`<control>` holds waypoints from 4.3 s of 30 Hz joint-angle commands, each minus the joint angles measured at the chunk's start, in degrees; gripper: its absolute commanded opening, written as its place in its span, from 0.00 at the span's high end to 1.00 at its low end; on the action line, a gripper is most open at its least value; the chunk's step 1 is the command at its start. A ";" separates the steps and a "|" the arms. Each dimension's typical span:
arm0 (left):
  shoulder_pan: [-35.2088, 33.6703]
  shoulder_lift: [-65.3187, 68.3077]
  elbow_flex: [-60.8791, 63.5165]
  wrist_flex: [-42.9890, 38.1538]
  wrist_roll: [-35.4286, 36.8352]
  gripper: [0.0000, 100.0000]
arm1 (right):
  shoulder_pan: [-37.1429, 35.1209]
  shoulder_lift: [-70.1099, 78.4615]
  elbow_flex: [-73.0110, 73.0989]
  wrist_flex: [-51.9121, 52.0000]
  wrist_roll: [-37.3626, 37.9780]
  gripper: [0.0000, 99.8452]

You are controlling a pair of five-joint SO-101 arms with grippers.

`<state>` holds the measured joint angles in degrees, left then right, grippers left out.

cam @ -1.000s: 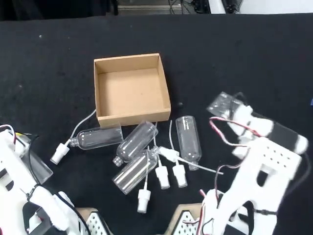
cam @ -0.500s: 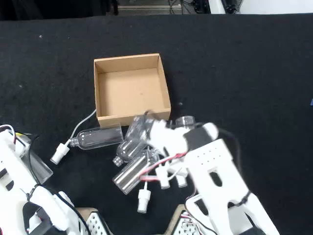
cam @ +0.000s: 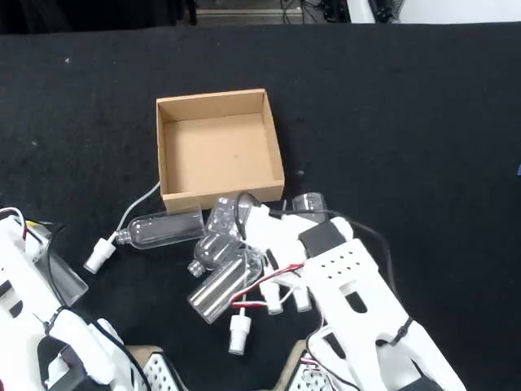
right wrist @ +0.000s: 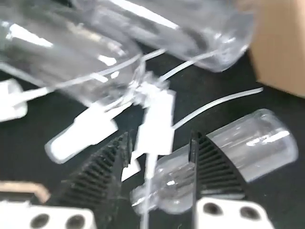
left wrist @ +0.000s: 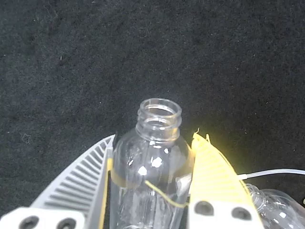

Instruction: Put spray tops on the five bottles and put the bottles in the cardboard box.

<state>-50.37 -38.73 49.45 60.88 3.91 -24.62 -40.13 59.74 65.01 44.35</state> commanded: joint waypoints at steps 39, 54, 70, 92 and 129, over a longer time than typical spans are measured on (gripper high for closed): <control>-0.40 -1.93 -0.31 -0.97 0.09 0.97 | 3.87 16.13 -3.74 -6.33 -7.30 0.82; -0.40 -1.93 -0.31 -0.97 0.09 0.97 | 3.78 16.04 0.04 -6.59 -6.59 0.82; -0.48 -1.93 -0.31 -0.97 0.00 0.97 | 4.22 15.52 1.45 -9.14 -6.77 0.93; 8.92 -2.64 -8.57 -1.67 0.09 0.97 | 13.54 -10.42 -48.92 22.07 -21.19 0.93; 62.29 -2.64 -20.88 -39.38 0.09 0.97 | 13.80 -16.48 -49.80 -29.27 -47.82 0.93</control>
<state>7.74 -39.25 28.26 23.78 3.91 -12.22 -55.34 11.47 37.58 -3.12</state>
